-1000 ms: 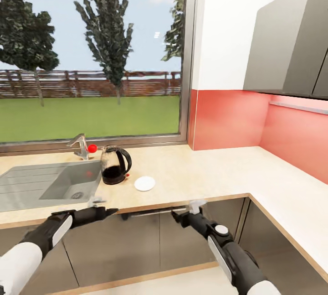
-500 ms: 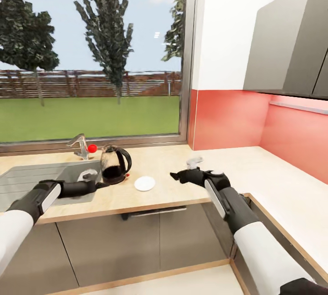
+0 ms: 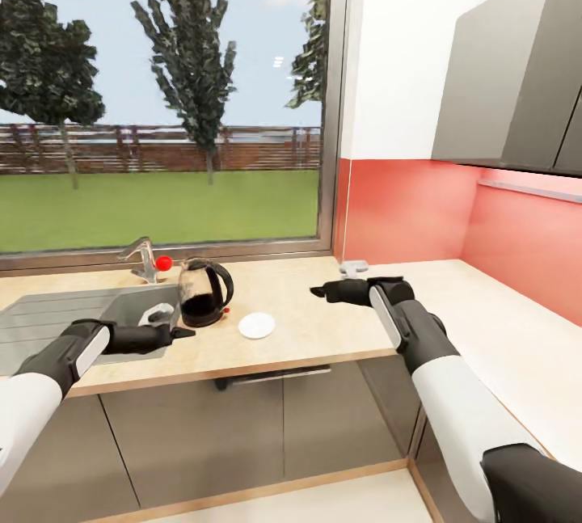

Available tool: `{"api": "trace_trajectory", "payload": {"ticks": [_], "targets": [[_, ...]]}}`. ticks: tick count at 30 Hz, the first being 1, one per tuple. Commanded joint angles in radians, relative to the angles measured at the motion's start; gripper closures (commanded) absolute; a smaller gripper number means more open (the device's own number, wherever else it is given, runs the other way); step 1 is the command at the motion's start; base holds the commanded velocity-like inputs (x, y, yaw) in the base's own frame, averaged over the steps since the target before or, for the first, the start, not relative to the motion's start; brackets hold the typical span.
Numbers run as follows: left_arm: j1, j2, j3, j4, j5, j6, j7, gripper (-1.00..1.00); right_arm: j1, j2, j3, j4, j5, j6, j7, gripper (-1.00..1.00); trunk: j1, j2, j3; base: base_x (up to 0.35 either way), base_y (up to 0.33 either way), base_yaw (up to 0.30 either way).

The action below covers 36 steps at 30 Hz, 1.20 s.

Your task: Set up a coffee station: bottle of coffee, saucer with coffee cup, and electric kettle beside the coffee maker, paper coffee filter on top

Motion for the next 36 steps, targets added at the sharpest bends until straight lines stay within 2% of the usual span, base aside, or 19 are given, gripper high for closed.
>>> {"api": "trace_trajectory", "payload": {"ticks": [1, 8, 19, 25, 26, 31, 34, 36], "targets": [[0.001, 0.001, -0.004, -0.003, 0.007, 0.005, 0.0, -1.0, 0.0, -0.001, 0.0, 0.0, -0.01, 0.006, -0.004, -1.0, 0.0, -0.001, -0.001, 0.0, 0.0, 0.0], [0.006, 0.001, 0.0, -0.006, 0.008, 0.002, 0.0, -1.0, 0.0, -0.004, -0.001, 0.003, -0.008, 0.005, -0.005, -1.0, 0.0, -0.001, -0.001, 0.026, 0.0, 0.0], [0.006, -0.004, -0.001, 0.0, 0.021, 0.0, -0.001, -1.0, 0.001, -0.004, 0.001, 0.059, -0.008, 0.005, -0.005, -1.0, 0.0, -0.001, -0.001, 0.267, -0.101, 0.008], [0.006, -0.015, -0.001, 0.002, 0.022, 0.0, -0.005, -1.0, 0.001, -0.002, 0.001, 0.079, -0.009, 0.005, -0.004, -1.0, 0.0, -0.001, -0.001, 0.279, -0.198, 0.244], [0.007, -0.025, 0.0, 0.009, 0.023, 0.001, -0.006, -1.0, 0.001, -0.002, 0.002, 0.095, -0.009, 0.005, -0.004, -1.0, 0.0, -0.001, -0.001, 0.282, -0.205, 0.278], [0.027, -0.031, 0.002, 0.011, 0.025, 0.001, -0.008, -1.0, 0.001, 0.001, 0.007, 0.154, -0.008, 0.004, -0.002, -1.0, 0.0, -0.001, -0.001, 0.289, -0.176, 0.279], [0.037, -0.031, 0.002, 0.011, 0.042, 0.001, -0.007, -1.0, 0.001, 0.001, 0.039, 0.181, -0.008, 0.004, 0.008, -1.0, 0.0, -0.001, -0.001, 0.146, -0.045, 0.279], [0.04, -0.031, 0.002, 0.012, 0.061, 0.001, -0.005, -1.0, 0.001, 0.001, 0.103, 0.196, -0.008, 0.004, 0.024, -1.0, 0.0, -0.001, -0.001, 0.039, -0.012, 0.216]]}}
